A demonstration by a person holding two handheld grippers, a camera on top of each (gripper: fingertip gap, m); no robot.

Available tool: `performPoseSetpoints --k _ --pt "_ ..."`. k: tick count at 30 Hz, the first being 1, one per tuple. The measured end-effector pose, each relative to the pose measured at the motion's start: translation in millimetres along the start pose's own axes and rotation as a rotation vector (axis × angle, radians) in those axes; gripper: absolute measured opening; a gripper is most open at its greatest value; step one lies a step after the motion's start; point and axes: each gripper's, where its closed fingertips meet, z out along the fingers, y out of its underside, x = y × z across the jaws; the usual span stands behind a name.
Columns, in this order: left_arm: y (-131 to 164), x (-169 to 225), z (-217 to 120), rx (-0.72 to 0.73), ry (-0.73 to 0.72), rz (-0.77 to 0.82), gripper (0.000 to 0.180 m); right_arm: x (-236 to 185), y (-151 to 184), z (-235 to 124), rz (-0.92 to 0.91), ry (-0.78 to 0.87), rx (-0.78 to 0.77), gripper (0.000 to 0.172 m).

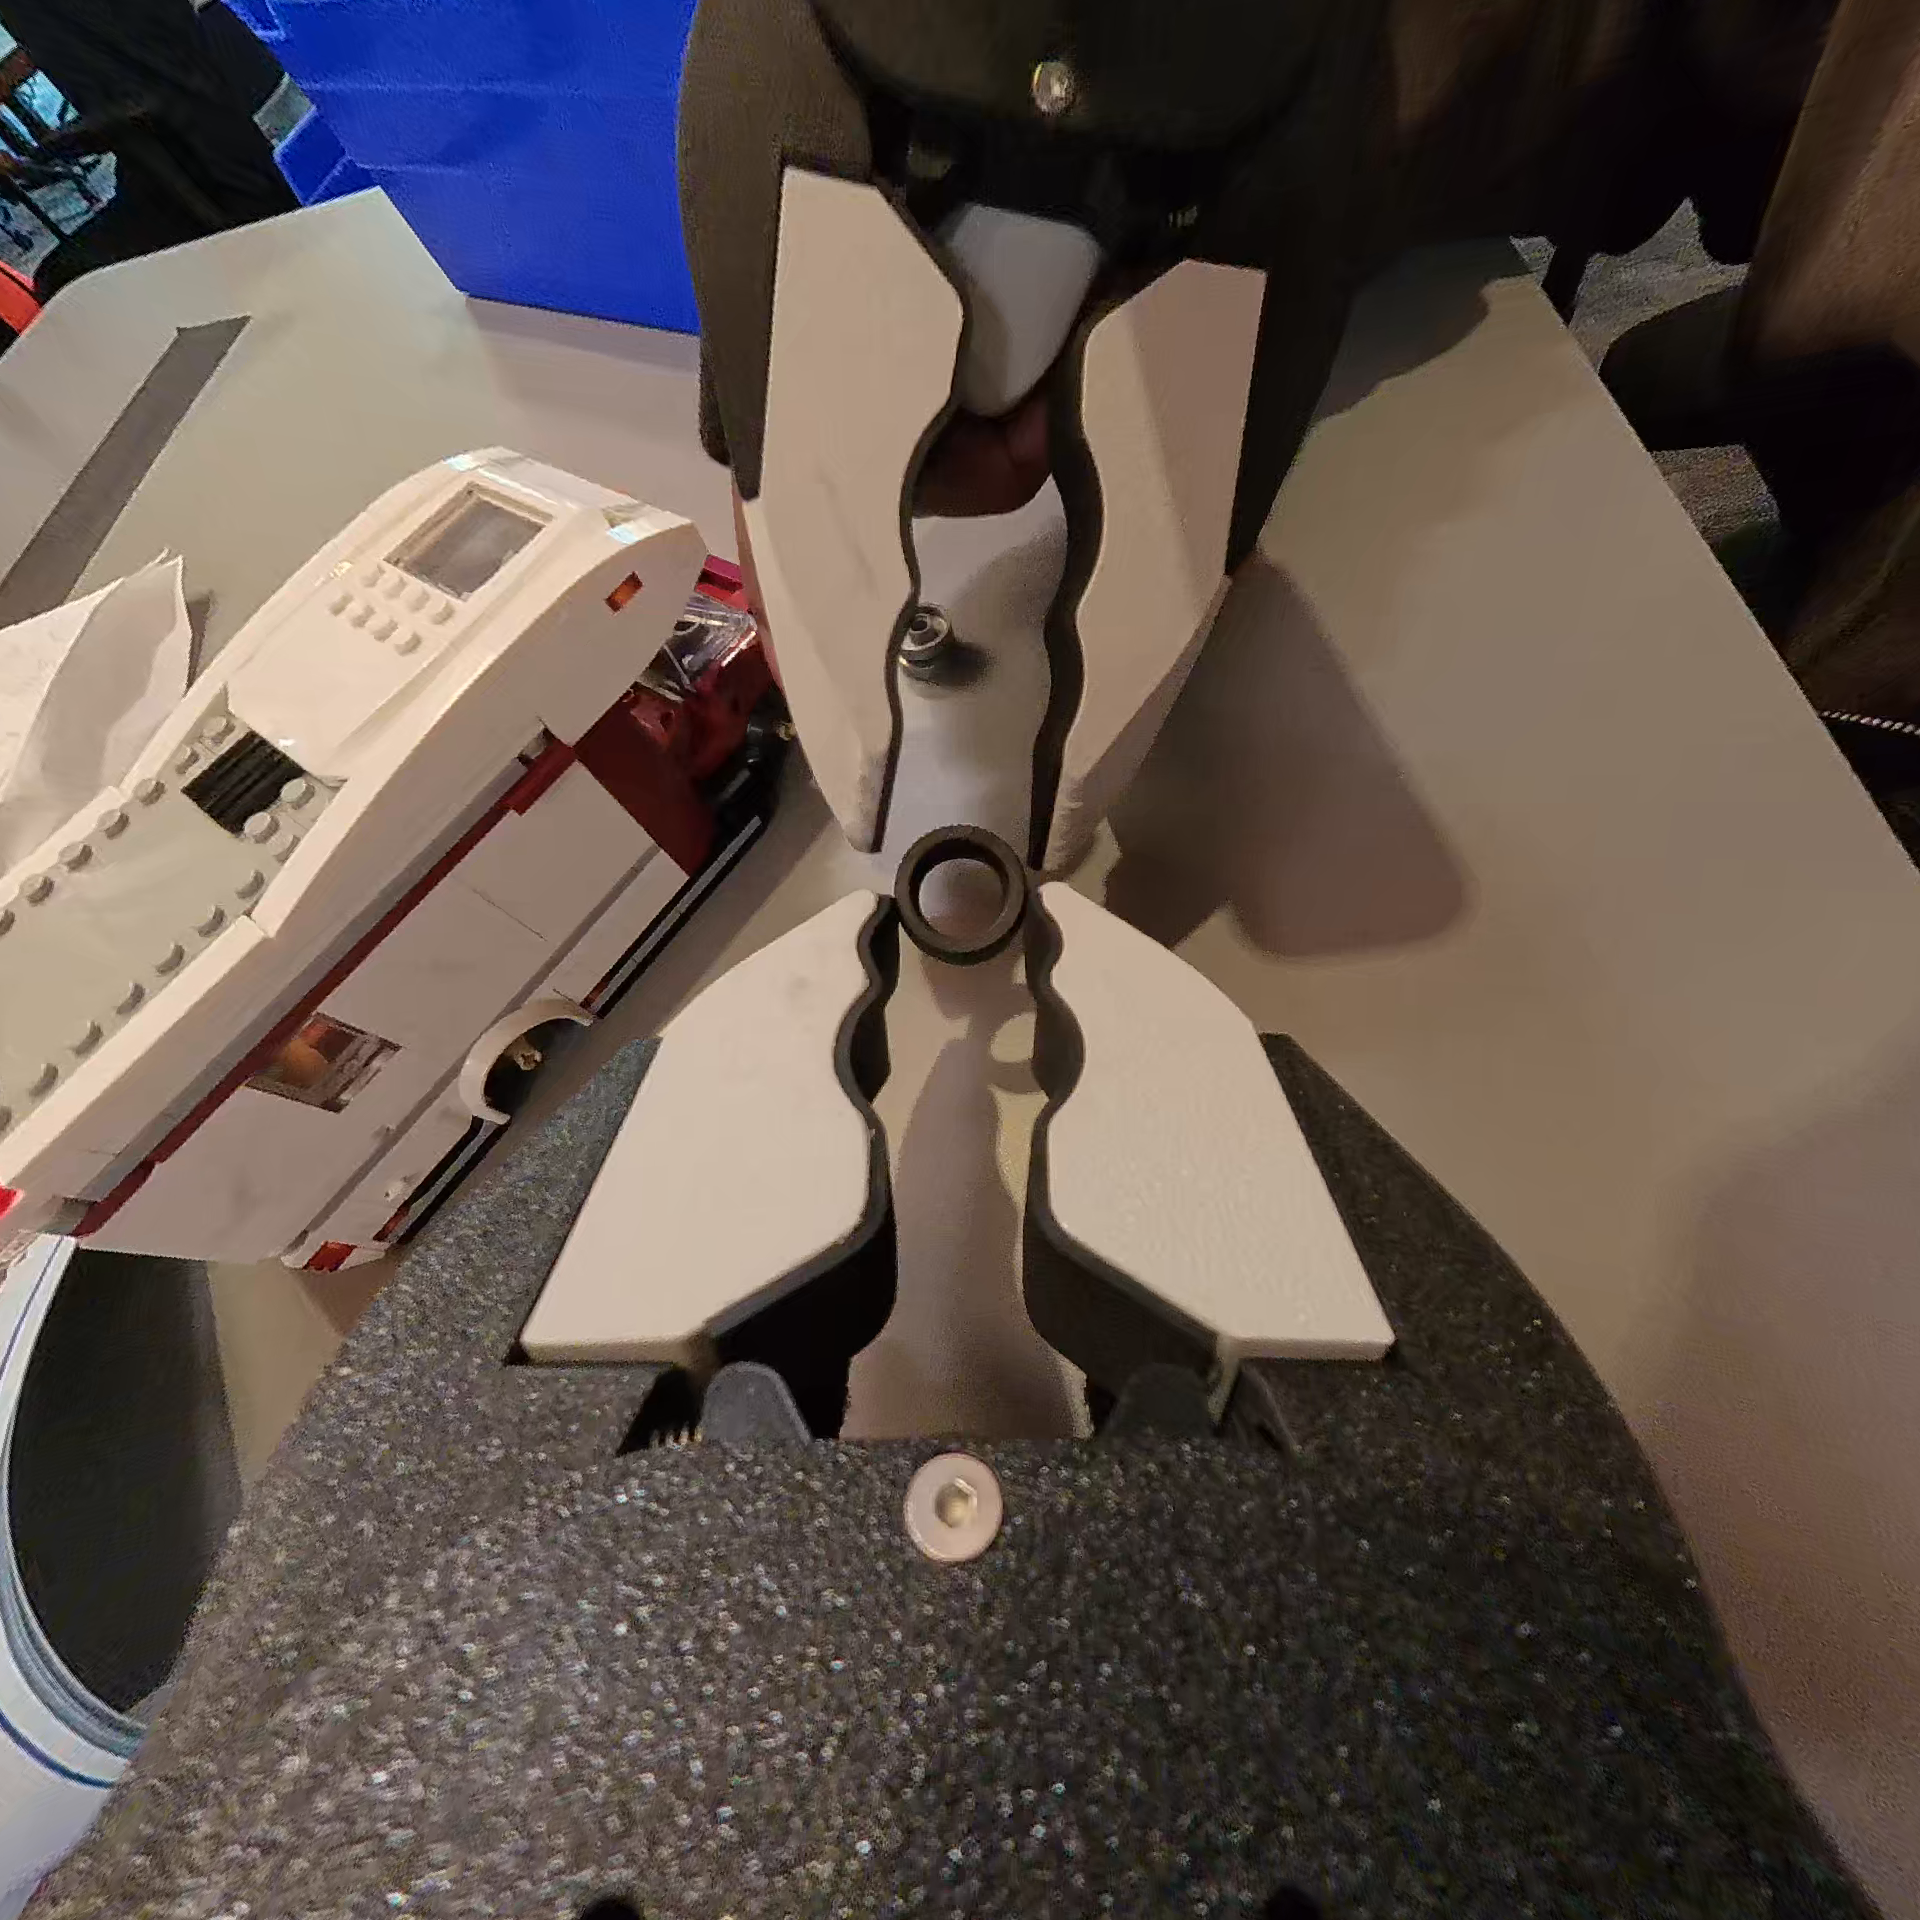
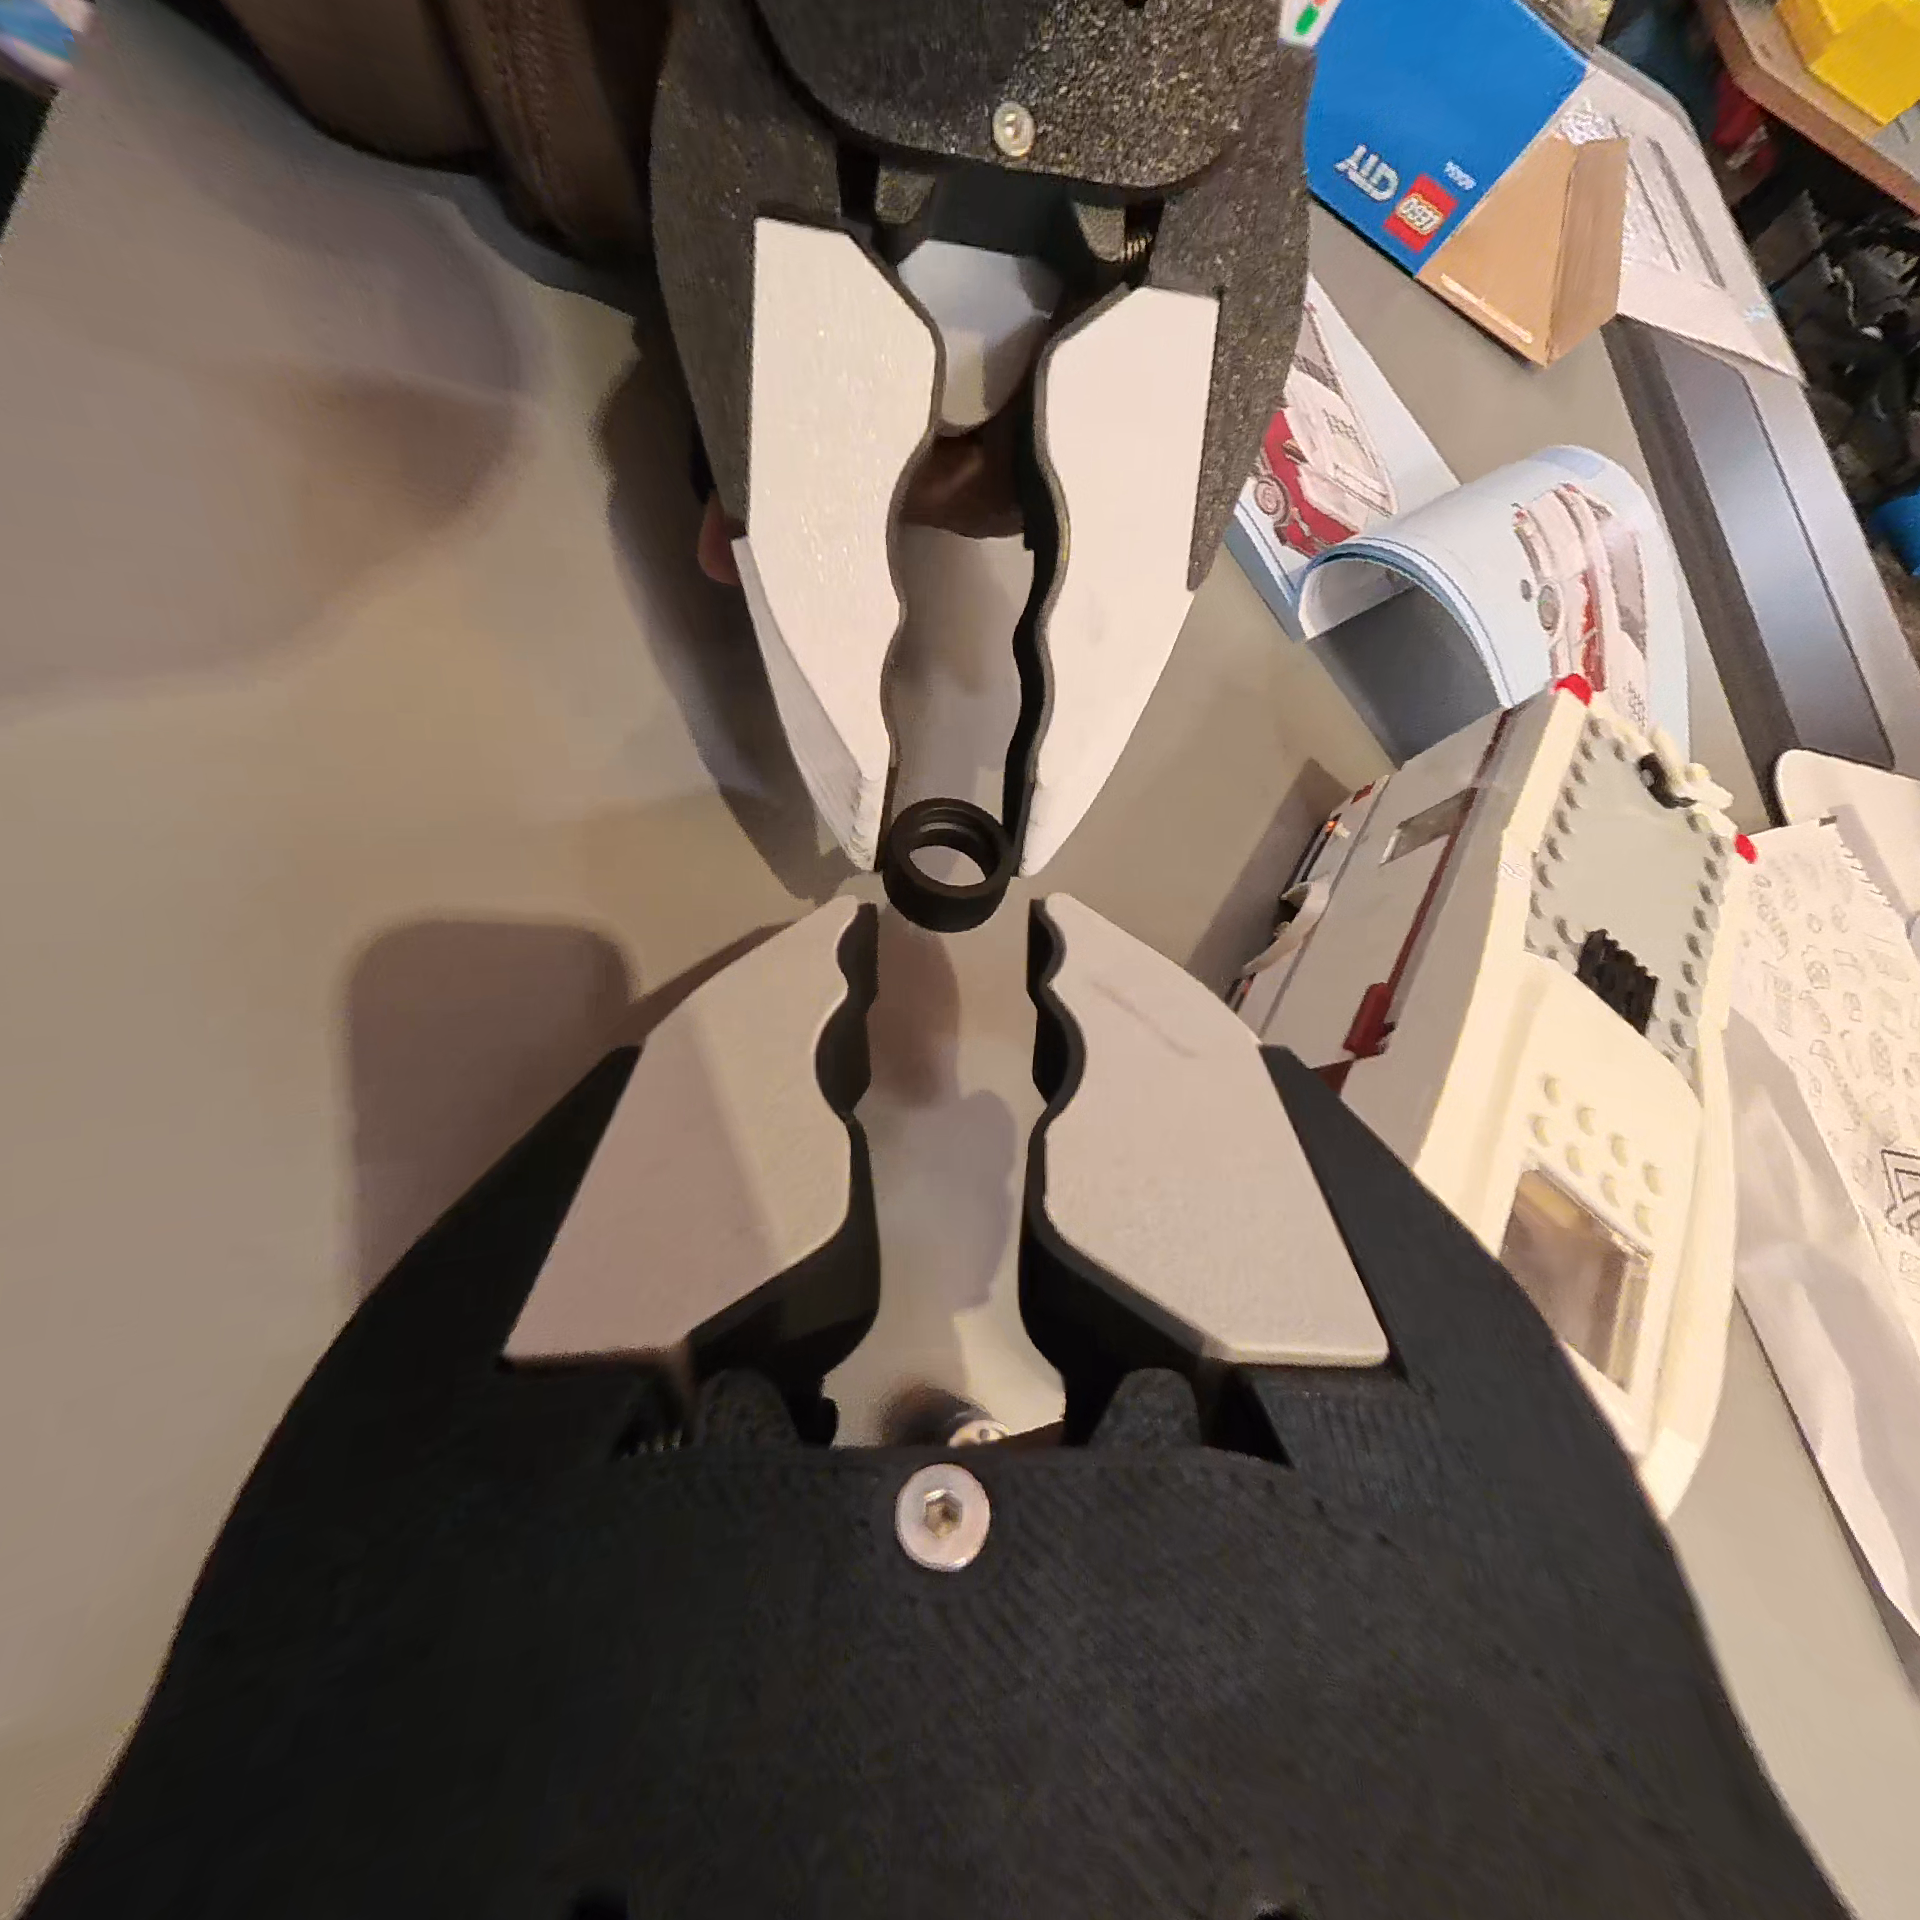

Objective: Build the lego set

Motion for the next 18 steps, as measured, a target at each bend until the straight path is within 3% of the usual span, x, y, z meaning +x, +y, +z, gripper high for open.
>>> performPoseSetpoints --k 10,18 --pt "-4 6 0 0.007 -0.006 0.062 0.024 -7 -2 1 0.042 -0.063 0.032 0.024" --pt "-11 0 -5 0.068 -0.018 -0.003 0.024 -1 -7 -1 0.054 -0.034 0.068 0.021"
